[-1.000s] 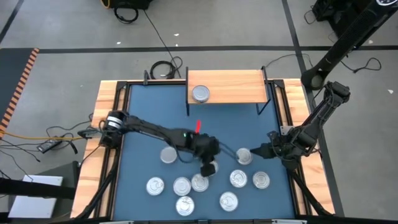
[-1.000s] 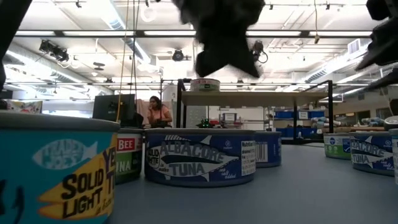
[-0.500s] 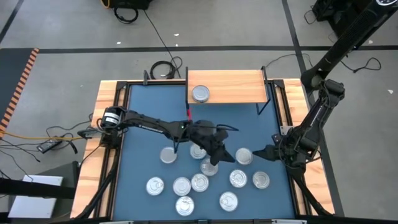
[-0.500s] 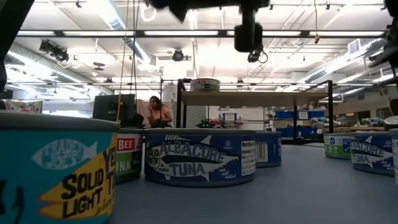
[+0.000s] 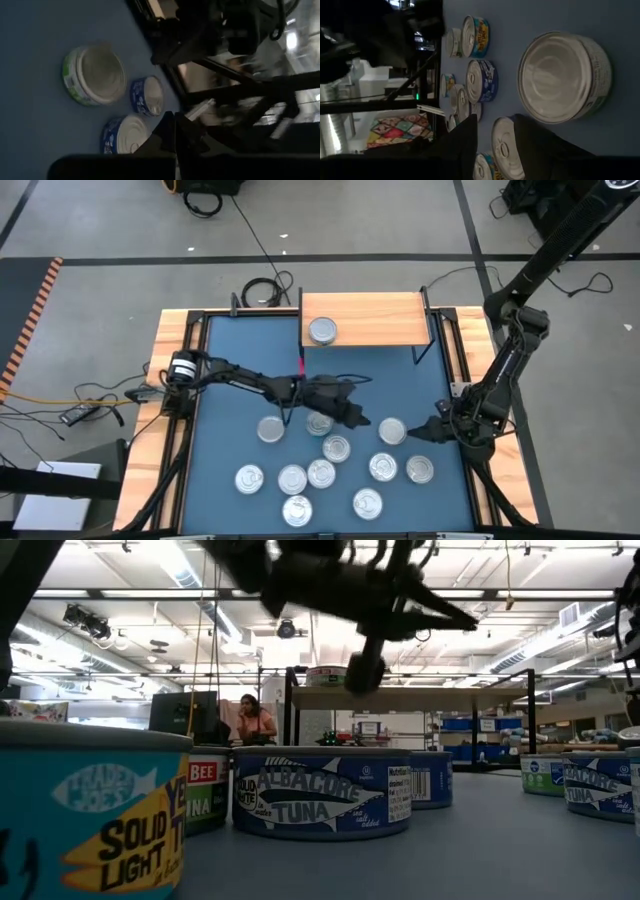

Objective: Stack canned seafood by type on shelf
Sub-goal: Stack the green tuna can on top of the green tuna can on the shelf

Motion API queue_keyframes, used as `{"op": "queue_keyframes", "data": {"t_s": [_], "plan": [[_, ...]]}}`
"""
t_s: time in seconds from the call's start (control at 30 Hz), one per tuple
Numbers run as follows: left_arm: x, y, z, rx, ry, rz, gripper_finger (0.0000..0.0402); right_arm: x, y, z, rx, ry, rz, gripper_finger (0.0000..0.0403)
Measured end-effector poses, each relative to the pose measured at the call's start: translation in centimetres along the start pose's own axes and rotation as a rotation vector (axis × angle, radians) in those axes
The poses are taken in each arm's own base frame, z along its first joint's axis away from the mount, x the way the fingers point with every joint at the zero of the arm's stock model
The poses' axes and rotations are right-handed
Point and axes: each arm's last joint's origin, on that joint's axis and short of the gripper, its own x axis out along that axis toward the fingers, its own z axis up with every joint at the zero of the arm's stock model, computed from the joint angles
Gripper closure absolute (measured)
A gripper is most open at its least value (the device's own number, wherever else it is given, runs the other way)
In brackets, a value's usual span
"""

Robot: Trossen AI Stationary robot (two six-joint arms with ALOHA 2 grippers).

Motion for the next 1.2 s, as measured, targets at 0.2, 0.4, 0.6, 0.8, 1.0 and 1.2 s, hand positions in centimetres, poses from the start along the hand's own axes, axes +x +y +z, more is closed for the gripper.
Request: {"op": "queue_keyframes", "data": {"t_s": [0.2, 0.4, 0.6, 0.8, 1.0, 1.2], "plan": [[0.4, -1.6, 2.4, 0.084, -0.043, 0.086, 0.0401, -0.5, -0.1, 0.2, -0.013, 0.022, 0.003, 0.0267], [2.6, 0.3, 2.4, 0.045, 0.03, 0.12, 0.0401, -0.8, -0.3, 0.6, -0.045, 0.026, -0.023, 0.0269], [0.9, -1.9, 3.1, 0.102, 0.009, 0.105, 0.0401, -1.1, 0.3, 1.4, -0.267, 0.084, -0.274, 0.0313], [-0.6, -2.8, 3.2, 0.126, 0.017, 0.154, 0.0401, -1.2, 3.0, 1.5, -0.497, 0.112, -0.394, 0.0394], [-1.5, -2.9, 2.6, 0.153, 0.065, 0.227, 0.0401, 0.6, 2.4, 0.7, -0.555, 0.216, -0.557, 0.0399], [-3.4, -4.1, 2.2, 0.202, 0.091, 0.284, 0.0402, 2.4, 2.1, 0.0, -0.569, 0.235, -0.596, 0.0401]]}}
